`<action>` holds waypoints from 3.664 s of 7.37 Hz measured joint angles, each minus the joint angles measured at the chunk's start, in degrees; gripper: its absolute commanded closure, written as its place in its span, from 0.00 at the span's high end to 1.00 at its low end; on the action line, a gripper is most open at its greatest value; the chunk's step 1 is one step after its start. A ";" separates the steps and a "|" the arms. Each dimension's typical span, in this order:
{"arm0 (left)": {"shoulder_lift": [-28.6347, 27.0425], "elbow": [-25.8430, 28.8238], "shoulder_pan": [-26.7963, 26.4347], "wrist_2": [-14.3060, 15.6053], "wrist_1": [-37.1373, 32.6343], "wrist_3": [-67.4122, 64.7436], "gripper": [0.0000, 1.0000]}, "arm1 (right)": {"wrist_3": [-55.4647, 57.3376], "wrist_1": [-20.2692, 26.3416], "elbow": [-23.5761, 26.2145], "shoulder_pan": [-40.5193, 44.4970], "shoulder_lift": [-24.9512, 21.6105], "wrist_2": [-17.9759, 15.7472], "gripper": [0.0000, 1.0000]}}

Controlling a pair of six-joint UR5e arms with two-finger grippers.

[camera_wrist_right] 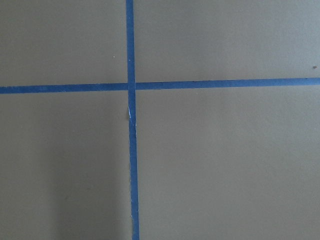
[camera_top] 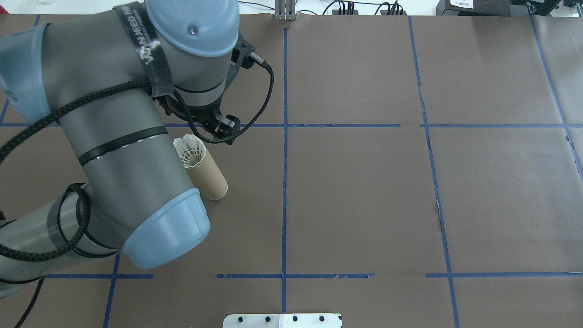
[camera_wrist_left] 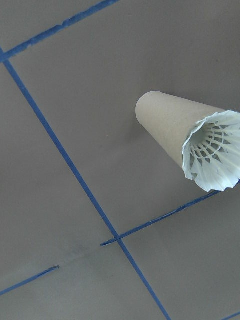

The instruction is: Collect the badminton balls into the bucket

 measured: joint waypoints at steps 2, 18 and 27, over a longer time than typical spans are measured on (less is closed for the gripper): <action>7.10 -0.50 -6.16 -3.87 -9.69 6.15 1.00 | 0.00 0.00 0.00 0.00 0.00 0.00 1.00; 50.75 13.85 -43.91 -34.45 -42.11 26.50 1.00 | 0.00 0.00 0.00 0.00 0.00 0.00 1.00; 51.45 21.78 -51.44 -32.22 -41.53 32.01 1.00 | 0.00 0.00 0.00 0.00 0.00 0.00 1.00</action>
